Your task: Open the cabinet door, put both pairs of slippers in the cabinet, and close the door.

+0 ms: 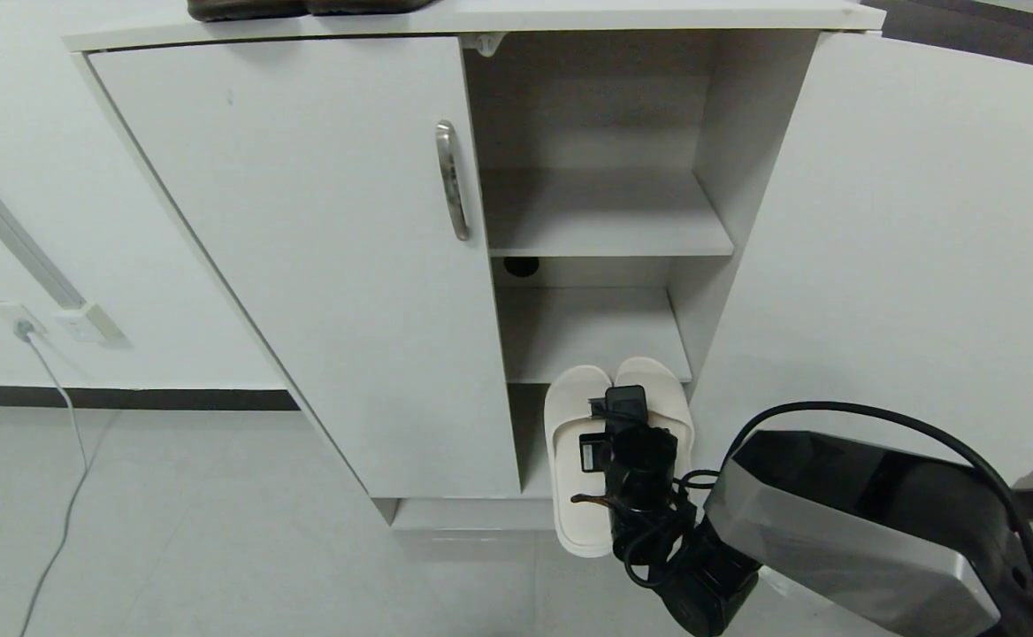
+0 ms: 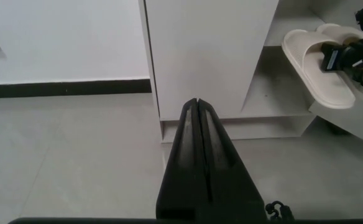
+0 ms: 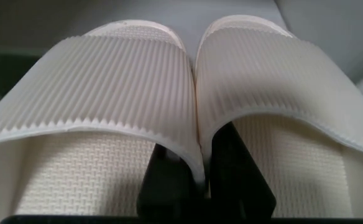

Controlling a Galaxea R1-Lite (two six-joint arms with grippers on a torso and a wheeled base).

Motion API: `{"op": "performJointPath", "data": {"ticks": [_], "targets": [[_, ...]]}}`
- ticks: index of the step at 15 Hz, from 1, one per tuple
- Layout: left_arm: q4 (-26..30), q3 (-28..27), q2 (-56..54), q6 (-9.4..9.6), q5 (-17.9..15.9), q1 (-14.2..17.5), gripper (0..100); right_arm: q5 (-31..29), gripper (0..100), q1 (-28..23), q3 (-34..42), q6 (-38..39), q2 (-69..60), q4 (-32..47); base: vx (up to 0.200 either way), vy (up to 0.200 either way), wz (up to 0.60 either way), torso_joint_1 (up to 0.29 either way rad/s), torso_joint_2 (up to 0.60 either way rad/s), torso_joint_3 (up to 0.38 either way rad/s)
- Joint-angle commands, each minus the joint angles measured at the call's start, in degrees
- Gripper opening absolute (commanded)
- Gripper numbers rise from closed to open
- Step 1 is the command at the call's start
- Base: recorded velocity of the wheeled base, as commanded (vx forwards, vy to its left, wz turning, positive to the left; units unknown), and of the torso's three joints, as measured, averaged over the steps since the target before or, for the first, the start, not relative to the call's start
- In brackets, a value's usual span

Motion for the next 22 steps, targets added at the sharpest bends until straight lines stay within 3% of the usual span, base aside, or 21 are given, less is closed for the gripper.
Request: {"op": "performJointPath", "data": {"ticks": [1,7,11,22], "targets": [[-0.01,0.00,0.09,0.02,-0.02,0.01,0,0.00,0,0.10,0.01,-0.02,-0.10,-0.10,0.200,0.000,0.00,0.007,0.01,-0.002],[-0.01,0.00,0.09,-0.07,0.07,0.01,0,0.00,0,0.01,0.10,-0.02,0.43,-0.10,0.200,0.000,0.00,0.003,0.00,0.002],[-0.09,0.00,0.09,-0.51,0.07,0.01,0,1.32,0,-0.34,-1.14,-0.11,0.43,2.36,0.000,0.000,0.00,0.000,0.00,0.000],[-0.09,0.00,0.09,-0.60,0.24,0.01,0,4.92,0,-6.05,-33.48,2.53,7.02,30.49,0.000,0.000,0.00,0.000,0.00,0.000]]}}
